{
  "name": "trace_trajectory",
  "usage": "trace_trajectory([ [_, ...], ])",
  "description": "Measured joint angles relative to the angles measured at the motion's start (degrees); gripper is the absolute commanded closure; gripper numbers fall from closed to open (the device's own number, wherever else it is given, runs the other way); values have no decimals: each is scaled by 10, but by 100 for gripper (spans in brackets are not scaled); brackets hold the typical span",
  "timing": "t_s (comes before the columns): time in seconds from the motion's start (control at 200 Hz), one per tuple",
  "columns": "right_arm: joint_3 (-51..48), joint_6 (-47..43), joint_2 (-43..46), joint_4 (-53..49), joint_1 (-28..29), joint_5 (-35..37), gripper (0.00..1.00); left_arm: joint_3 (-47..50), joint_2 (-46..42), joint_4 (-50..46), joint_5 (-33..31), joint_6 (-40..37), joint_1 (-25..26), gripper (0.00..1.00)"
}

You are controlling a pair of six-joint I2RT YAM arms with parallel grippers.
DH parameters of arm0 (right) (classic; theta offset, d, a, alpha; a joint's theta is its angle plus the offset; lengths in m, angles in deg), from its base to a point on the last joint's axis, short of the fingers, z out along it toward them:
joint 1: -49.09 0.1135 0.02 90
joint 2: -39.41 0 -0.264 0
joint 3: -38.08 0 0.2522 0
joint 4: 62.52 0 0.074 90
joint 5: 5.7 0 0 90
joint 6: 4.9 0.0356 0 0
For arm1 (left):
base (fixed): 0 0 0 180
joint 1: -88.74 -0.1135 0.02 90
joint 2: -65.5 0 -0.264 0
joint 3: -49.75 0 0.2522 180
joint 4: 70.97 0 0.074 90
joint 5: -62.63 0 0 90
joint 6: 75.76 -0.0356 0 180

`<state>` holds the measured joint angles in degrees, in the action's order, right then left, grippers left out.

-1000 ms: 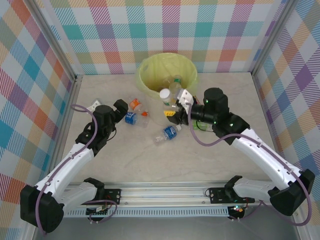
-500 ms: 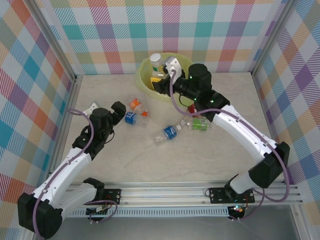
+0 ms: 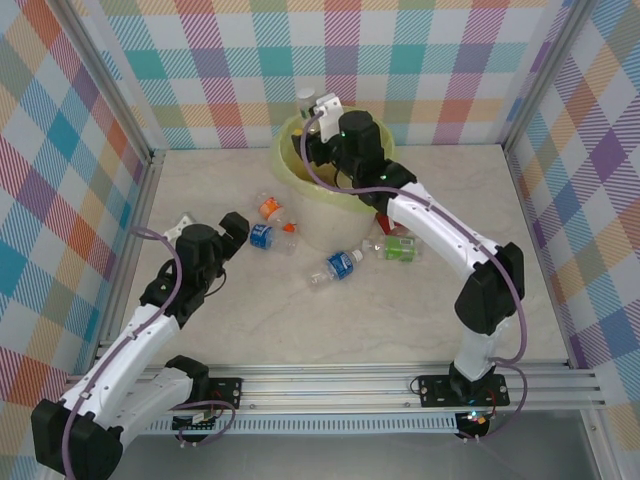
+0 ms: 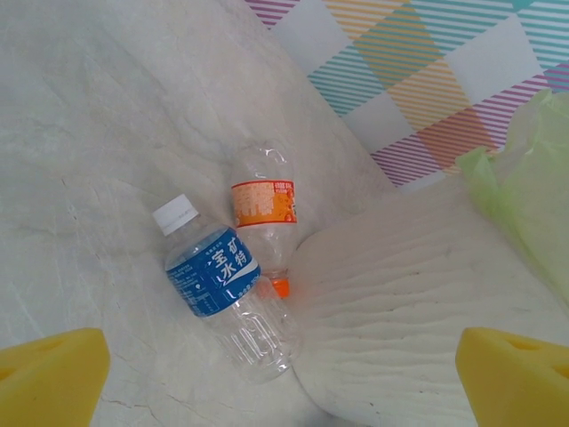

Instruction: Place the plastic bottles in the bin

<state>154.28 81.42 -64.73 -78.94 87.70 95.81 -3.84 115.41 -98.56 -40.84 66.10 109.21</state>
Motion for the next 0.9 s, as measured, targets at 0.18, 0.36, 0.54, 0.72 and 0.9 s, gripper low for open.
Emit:
trace_trajectory([
  [0.18,28,17,-15,-24,0,14,0,0,19,-1,20,6,0,0],
  [0.36,2,17,-3,-18,0,17,0,-2,61,0,32,15,0,0],
  [0.54,-74,15,54,-9,0,7,0,-11,118,0,37,37,0,0],
  [0.72,-151,11,144,15,0,-19,0,-38,167,-2,40,55,0,0],
  [0.9,-267,-2,258,46,0,-61,0,-84,225,-21,45,58,0,0],
])
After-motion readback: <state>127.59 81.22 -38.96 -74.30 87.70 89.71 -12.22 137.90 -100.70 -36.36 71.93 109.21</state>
